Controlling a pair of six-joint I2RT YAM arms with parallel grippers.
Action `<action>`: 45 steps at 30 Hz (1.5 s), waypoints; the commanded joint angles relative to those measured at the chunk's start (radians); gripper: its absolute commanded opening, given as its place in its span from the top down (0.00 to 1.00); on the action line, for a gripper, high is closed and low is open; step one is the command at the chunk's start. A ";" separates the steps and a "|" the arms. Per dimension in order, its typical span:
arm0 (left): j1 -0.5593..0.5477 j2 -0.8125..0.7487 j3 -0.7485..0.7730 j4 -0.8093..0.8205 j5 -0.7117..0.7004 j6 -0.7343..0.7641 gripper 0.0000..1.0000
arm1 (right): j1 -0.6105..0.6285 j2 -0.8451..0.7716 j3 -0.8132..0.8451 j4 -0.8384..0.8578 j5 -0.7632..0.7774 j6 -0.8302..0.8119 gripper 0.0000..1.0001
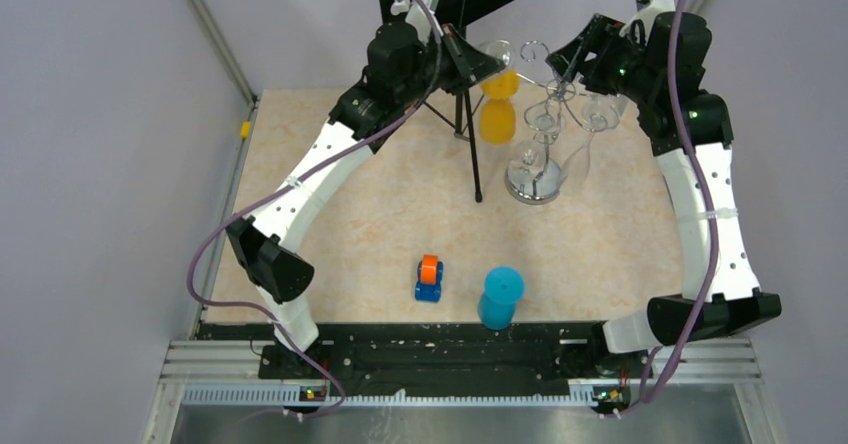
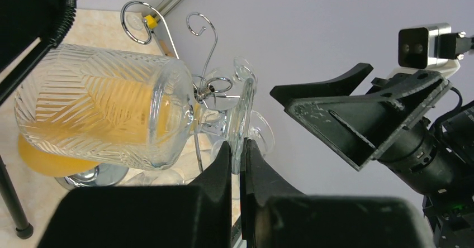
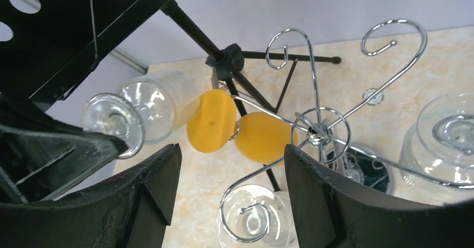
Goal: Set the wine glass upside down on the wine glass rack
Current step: Move the wine rack to the center of the board.
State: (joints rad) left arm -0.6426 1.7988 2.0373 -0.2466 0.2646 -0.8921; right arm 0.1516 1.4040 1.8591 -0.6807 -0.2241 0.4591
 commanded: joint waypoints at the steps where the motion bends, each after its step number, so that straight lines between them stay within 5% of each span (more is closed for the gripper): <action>1: -0.002 -0.104 0.020 0.076 -0.028 0.044 1.00 | -0.009 0.037 0.100 -0.029 0.035 -0.132 0.33; 7: -0.002 -0.142 0.001 0.063 -0.042 0.071 1.00 | -0.008 0.079 0.094 -0.020 0.028 -0.268 0.39; 11: 0.003 -0.176 -0.039 0.065 -0.055 0.070 1.00 | -0.008 0.113 0.097 -0.031 0.029 -0.307 0.56; 29: 0.007 -0.236 -0.118 0.075 -0.072 0.051 1.00 | -0.007 0.137 -0.030 0.052 0.054 -0.424 0.58; 45: 0.016 -0.258 -0.178 0.087 -0.064 0.025 1.00 | -0.008 0.087 -0.108 0.124 0.046 -0.453 0.92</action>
State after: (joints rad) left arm -0.6334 1.6032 1.8511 -0.2756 0.2001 -0.8631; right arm 0.1463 1.5375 1.7790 -0.6243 -0.1638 0.0246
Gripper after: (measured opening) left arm 0.041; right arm 0.205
